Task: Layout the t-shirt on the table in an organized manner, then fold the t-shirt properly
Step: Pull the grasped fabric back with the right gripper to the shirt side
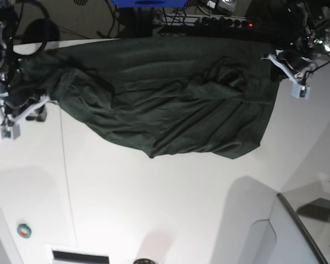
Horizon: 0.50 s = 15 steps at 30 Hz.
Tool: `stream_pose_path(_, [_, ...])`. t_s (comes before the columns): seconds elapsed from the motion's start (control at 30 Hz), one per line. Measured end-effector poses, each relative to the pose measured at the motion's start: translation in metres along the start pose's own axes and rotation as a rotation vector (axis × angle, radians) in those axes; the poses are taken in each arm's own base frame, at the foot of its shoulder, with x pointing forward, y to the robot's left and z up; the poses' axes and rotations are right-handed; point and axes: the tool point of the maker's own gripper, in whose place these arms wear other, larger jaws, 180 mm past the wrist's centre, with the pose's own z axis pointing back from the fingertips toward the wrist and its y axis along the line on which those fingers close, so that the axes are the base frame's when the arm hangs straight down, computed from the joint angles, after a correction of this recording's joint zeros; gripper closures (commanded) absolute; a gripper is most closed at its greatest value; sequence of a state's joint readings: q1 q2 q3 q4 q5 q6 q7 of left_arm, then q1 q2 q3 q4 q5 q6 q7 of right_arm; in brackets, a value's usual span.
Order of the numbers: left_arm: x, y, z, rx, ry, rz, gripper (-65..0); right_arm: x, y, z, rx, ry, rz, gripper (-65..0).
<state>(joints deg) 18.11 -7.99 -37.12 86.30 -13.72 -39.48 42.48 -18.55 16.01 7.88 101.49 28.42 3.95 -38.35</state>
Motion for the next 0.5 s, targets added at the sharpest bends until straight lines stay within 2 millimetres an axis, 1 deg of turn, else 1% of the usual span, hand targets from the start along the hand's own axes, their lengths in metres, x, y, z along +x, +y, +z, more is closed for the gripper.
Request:
stream_pose_path(0.03, [0.003, -0.008, -0.008, -0.020, -0.002, 0.011, 0.0, -0.008, 0.011, -0.001, 0.035, 0.022, 0.031, -27.5])
stream_pose_path(0.07, [0.005, -0.010, -0.017, -0.011, 0.004, 0.023, 0.0, -0.016, 0.026, -0.003, 0.075, 0.043, 0.056, -29.3])
stream_pose_path(0.13, [0.009, -0.012, -0.031, 0.021, 0.014, 0.022, 0.0, -0.032, 0.057, -0.005, 0.156, 0.081, 0.097, -29.3])
stream_pose_path(0.2, [0.008, -0.014, -0.039, 0.033, -0.006, 0.012, 0.0, -0.046, 0.074, -0.005, 0.197, 0.119, 0.165, -29.6])
stream_pose_path(0.23, [0.004, -0.014, -0.041, 0.042, 0.002, -0.002, 0.0, -0.051, 0.078, -0.005, 0.196, 0.134, 0.223, -29.7])
stream_pose_path(0.3, [0.003, -0.015, -0.042, 0.042, -0.016, 0.000, 0.0, -0.052, 0.080, -0.009, 0.167, 0.140, 0.321, -29.7])
stream_pose_path(0.4, [0.002, -0.012, -0.044, 0.047, -0.012, 0.003, 0.0, -0.047, 0.089, -0.018, 0.143, 0.112, 0.358, -29.9])
stream_pose_path(0.43, [0.002, -0.012, -0.044, 0.043, -0.015, 0.001, 0.0, -0.049, 0.091, -0.020, 0.137, 0.116, 0.348, -29.9])
stream_pose_path(0.5, [0.002, -0.011, -0.043, 0.043, -0.020, 0.008, 0.0, -0.060, 0.089, -0.025, 0.129, 0.144, 0.335, -29.7])
